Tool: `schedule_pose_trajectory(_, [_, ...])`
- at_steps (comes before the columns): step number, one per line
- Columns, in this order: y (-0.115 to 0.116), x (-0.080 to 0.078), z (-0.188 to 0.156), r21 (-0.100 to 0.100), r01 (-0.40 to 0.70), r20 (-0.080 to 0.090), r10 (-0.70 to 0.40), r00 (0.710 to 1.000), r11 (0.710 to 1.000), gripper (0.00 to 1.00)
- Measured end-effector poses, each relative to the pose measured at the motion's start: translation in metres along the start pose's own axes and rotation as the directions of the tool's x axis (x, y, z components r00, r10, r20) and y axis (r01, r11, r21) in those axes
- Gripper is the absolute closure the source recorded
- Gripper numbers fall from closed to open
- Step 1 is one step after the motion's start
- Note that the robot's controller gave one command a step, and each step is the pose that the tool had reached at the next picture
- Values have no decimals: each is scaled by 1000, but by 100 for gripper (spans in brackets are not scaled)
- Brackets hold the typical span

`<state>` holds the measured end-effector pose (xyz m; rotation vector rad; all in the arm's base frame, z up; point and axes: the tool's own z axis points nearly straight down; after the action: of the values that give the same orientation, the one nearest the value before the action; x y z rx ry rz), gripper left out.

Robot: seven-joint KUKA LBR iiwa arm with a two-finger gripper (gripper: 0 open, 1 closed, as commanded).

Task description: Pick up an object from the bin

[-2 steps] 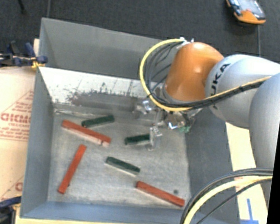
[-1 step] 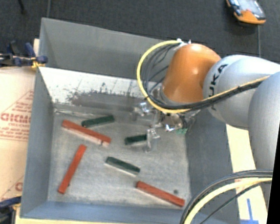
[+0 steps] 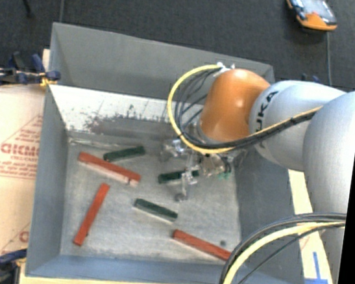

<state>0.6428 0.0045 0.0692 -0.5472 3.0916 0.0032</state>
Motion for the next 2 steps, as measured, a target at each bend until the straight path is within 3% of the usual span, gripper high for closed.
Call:
schedule_pose_trajectory(1, [-1, -1, -2, 1, -1, 4, 1, 1000, 1000, 0])
schedule_pose_trajectory(2, [-1, -2, -2, 2, -1, 5, 1, 1000, 1000, 100])
